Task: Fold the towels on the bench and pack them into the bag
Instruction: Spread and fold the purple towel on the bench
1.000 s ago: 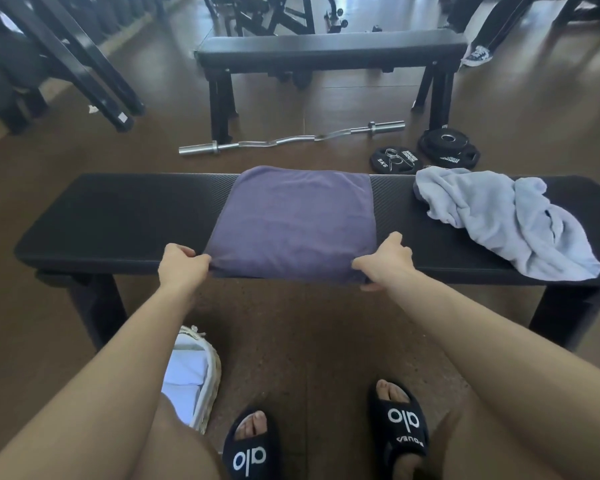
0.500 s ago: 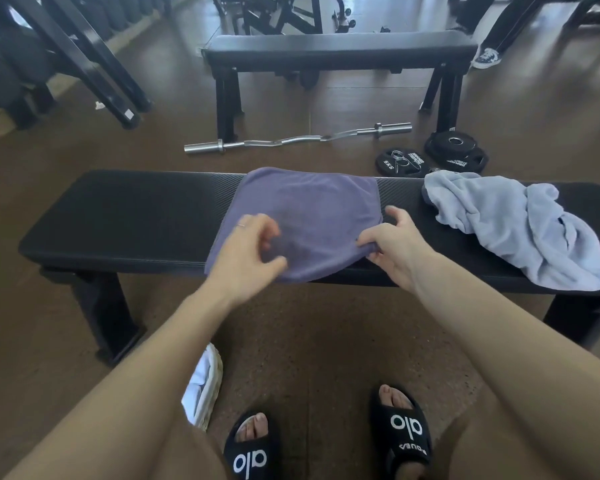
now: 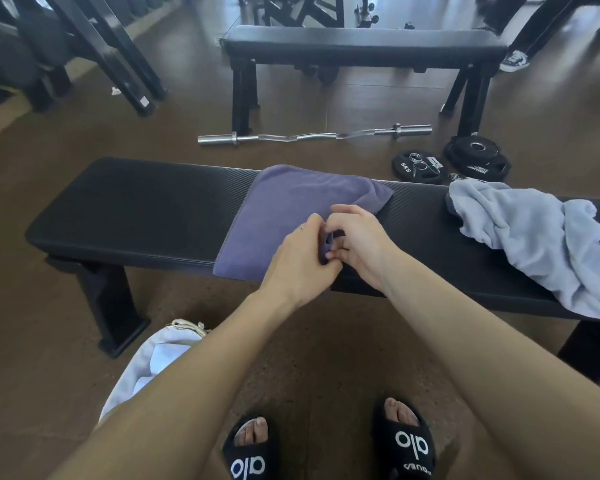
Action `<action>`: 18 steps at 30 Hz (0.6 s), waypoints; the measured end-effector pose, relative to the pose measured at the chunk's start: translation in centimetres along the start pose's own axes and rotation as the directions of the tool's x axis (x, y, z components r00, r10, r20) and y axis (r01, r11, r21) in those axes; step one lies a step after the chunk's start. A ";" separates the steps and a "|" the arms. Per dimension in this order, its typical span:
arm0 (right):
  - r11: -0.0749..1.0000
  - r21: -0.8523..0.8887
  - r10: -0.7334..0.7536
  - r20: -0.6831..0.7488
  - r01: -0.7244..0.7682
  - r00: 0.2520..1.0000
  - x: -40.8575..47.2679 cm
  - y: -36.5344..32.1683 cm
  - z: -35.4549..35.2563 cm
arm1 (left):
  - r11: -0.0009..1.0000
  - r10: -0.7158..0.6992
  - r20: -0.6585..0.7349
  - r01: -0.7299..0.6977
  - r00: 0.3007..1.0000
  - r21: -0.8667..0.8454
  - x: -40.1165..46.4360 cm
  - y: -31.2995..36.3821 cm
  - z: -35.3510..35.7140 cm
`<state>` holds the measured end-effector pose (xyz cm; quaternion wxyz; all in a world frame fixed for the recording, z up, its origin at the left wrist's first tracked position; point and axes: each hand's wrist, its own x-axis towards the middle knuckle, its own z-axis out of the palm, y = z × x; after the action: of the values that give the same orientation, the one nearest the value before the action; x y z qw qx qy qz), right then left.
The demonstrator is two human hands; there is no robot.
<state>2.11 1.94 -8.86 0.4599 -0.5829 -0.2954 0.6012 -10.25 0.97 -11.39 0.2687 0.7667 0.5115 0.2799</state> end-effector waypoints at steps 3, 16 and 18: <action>0.996 0.046 0.081 -0.027 -0.079 0.996 1.2 -0.9 -0.1 | 0.999 -0.033 -0.015 0.033 0.999 -0.009 0.4 -0.3 -0.3; 0.983 -0.178 -0.117 -0.438 0.041 0.891 10.1 -3.0 -3.3 | 0.962 -0.204 0.005 0.202 0.979 -0.187 1.7 -2.0 -3.0; 0.896 -0.436 -0.279 -0.416 0.079 0.866 11.0 -4.3 -2.3 | 0.949 -0.236 0.042 0.240 0.971 -0.205 1.9 -2.8 -3.9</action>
<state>6.34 13.13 -10.08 0.4416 -0.7620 -0.3475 0.3218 -14.14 4.16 -10.35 0.3836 0.6693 0.5658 0.2911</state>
